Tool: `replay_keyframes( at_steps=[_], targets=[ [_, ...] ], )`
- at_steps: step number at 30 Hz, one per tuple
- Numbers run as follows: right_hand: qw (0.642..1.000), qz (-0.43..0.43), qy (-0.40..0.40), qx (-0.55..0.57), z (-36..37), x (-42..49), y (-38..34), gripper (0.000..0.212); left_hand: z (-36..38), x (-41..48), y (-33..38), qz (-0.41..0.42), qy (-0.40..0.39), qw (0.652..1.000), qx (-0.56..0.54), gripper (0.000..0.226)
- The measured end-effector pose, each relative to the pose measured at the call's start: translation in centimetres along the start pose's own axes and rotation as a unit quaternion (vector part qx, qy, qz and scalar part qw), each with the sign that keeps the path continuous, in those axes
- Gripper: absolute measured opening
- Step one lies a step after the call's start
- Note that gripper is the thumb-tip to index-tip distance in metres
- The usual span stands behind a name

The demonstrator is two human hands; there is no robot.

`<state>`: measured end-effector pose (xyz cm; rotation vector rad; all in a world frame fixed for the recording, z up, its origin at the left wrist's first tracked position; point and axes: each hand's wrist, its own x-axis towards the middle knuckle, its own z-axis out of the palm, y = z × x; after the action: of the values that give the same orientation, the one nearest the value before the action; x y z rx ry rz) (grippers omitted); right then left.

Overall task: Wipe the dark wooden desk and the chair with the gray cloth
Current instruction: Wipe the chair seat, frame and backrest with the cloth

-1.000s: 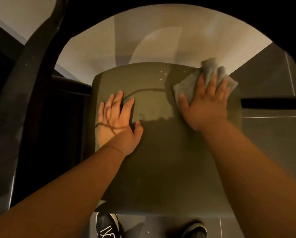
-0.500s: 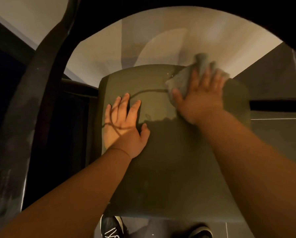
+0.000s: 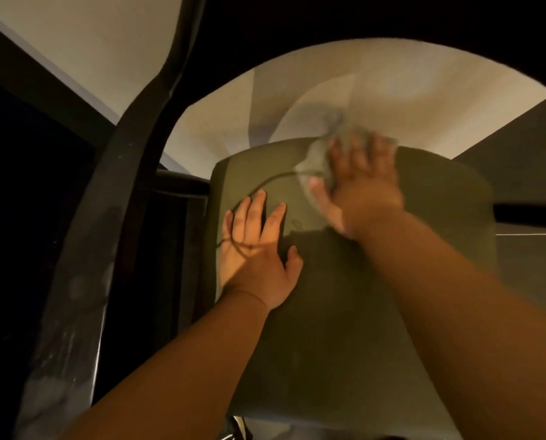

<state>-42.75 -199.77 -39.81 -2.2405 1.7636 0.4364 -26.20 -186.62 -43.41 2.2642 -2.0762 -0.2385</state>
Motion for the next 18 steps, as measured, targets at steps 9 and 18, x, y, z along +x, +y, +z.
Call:
replay_keyframes(
  at_steps=[9,18],
  targets=[
    [0.999,-0.042,-0.006,-0.025,0.6,-1.4,1.4,0.091,0.1,0.1,0.4,-0.008,0.040,0.999,-0.024,0.077],
    [0.998,-0.066,-0.012,0.016,1.6,-3.7,-1.9,0.072,0.0,0.0,0.1,-0.010,-0.002,1.000,-0.028,0.077]
  ],
)
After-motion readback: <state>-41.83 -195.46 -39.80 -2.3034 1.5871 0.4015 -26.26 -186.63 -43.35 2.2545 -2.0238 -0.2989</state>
